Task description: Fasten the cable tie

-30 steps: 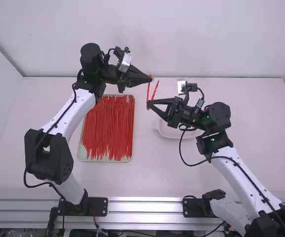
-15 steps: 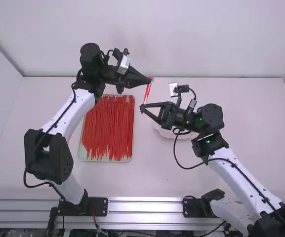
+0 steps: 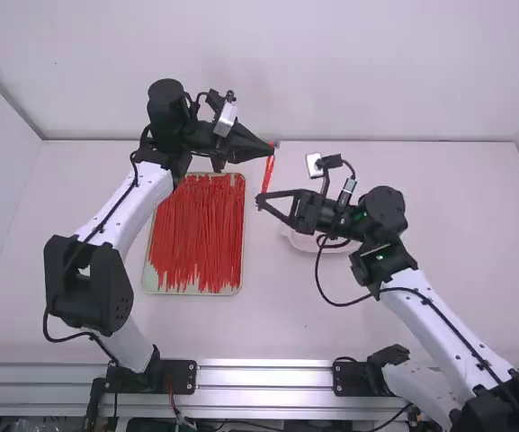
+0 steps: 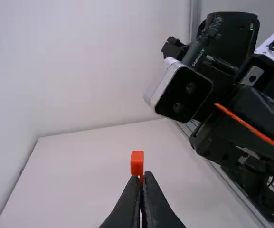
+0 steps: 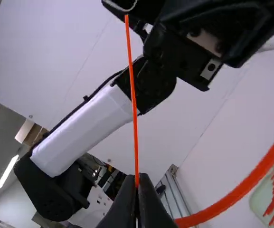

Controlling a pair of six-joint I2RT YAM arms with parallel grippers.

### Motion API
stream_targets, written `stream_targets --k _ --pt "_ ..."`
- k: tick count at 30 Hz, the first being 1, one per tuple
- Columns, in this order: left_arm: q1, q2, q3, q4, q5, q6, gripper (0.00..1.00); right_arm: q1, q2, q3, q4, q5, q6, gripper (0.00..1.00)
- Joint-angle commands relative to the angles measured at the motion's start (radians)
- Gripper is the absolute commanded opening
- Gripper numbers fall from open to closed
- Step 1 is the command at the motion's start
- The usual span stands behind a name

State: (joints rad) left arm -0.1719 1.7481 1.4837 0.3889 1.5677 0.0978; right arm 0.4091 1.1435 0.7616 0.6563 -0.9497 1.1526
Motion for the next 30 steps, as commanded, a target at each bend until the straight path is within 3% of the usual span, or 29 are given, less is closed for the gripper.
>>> stream_targets --k 1,6,30 --pt "0.015 -0.009 0.003 0.004 -0.001 0.003 0.02 -0.022 -0.005 0.023 -0.012 -0.077 0.075 0.0" --pt "0.015 -0.009 0.003 0.004 -0.001 0.004 0.02 -0.051 -0.005 0.023 -0.096 -0.077 0.082 0.0" --pt "-0.013 -0.009 -0.053 0.029 -0.001 0.034 0.02 0.013 -0.005 0.024 -0.058 -0.021 0.179 0.0"
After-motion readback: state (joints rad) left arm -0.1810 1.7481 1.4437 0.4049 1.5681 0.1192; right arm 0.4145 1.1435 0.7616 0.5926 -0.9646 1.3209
